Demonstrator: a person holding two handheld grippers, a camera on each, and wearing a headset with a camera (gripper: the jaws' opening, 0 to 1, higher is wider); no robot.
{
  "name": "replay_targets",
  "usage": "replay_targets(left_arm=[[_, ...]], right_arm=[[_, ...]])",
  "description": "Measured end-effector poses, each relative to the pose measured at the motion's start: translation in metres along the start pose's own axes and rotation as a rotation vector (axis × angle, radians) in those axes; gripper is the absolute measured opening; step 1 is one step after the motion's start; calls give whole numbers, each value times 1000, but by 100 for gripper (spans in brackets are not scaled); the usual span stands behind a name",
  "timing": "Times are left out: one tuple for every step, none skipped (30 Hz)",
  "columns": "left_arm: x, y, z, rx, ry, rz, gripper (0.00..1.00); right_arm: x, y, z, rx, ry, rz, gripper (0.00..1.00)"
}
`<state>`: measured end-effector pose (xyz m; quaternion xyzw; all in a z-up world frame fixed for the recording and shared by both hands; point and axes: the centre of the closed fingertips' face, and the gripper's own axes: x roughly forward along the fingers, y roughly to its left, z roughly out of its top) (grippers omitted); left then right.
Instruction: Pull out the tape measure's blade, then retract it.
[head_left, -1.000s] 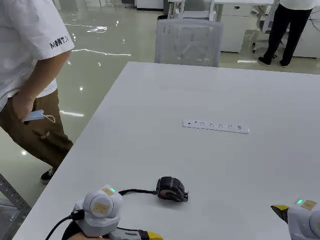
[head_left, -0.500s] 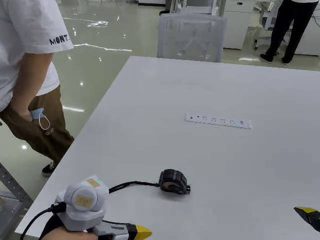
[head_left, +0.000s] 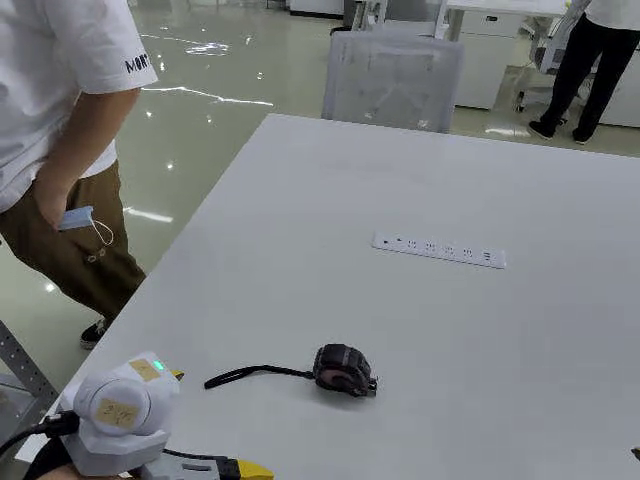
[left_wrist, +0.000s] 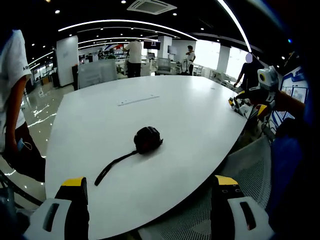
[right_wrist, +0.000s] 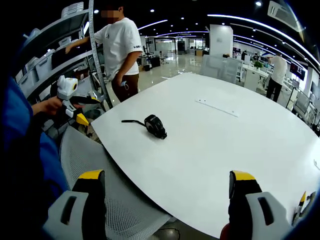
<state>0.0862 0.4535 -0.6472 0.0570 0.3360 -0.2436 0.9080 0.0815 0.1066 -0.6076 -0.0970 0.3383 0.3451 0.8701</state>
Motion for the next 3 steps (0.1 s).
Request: replay_targets(left_arm=[[0,0,1,-2,-1,-1,100],[0,1,1,-4,0,0,100],[0,2,3,-6,-4,7,100]], right_arm=[[-1,-1,0,-1,0,1,100],[-2,-1,-1,-3,1,2,100],[-2,-1,-1,-6,3,2,100]])
